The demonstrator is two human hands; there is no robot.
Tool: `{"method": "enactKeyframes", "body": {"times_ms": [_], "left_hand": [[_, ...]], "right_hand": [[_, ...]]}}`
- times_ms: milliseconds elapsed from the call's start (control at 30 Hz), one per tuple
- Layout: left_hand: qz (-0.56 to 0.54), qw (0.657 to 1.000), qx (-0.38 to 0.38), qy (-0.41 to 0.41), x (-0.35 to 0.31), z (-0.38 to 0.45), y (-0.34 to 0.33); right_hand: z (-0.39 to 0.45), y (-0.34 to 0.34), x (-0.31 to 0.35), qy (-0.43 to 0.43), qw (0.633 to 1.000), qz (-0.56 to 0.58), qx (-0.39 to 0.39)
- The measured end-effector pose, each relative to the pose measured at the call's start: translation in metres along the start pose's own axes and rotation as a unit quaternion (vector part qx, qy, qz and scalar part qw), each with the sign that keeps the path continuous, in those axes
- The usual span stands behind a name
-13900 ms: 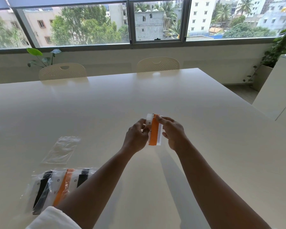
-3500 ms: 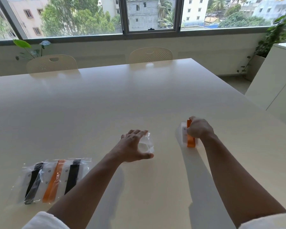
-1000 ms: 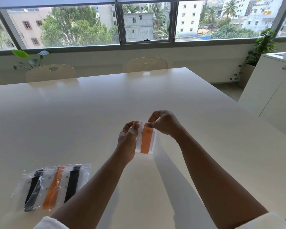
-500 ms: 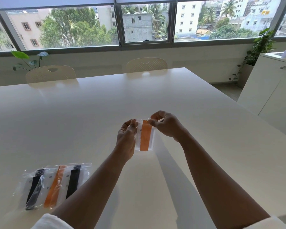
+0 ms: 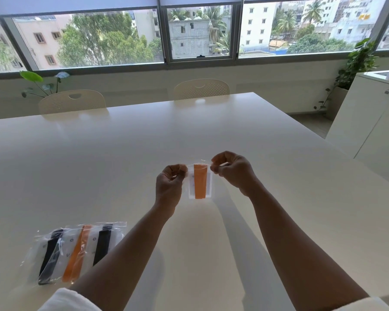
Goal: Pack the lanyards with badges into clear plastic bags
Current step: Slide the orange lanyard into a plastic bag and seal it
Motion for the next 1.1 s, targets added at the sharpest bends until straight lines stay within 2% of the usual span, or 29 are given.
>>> {"method": "enactKeyframes", "body": {"times_ms": [100, 300, 567, 867, 1100], "left_hand": [[0.081, 0.995, -0.031, -0.05, 0.005, 0.006, 0.005], [0.143, 0.987, -0.024, -0.07, 0.01, 0.01, 0.004], [0.154, 0.986, -0.011, -0.062, 0.009, 0.011, 0.003], [0.141, 0.985, 0.064, -0.072, 0.005, 0.012, -0.001], [0.153, 0.983, 0.051, -0.088, 0.004, 0.015, -0.001]], "right_hand": [[0.002, 0.002, -0.005, 0.002, 1.0, 0.006, -0.017], [0.002, 0.0, -0.01, 0.009, 0.999, 0.017, -0.029], [-0.001, -0.003, -0.015, 0.025, 0.999, 0.038, -0.026], [0.006, -0.004, -0.02, -0.009, 0.999, 0.0, 0.05], [0.006, -0.005, -0.016, -0.013, 0.997, 0.006, 0.071]]}}
Point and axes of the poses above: each hand's wrist, its own z-axis towards the middle knuckle, its own y-axis out of the back of the hand, x = y × z, the point moved 2 cm from there along z, towards the middle knuckle, and after that the axes turned 1 degree about z, right-handed, at the moved point
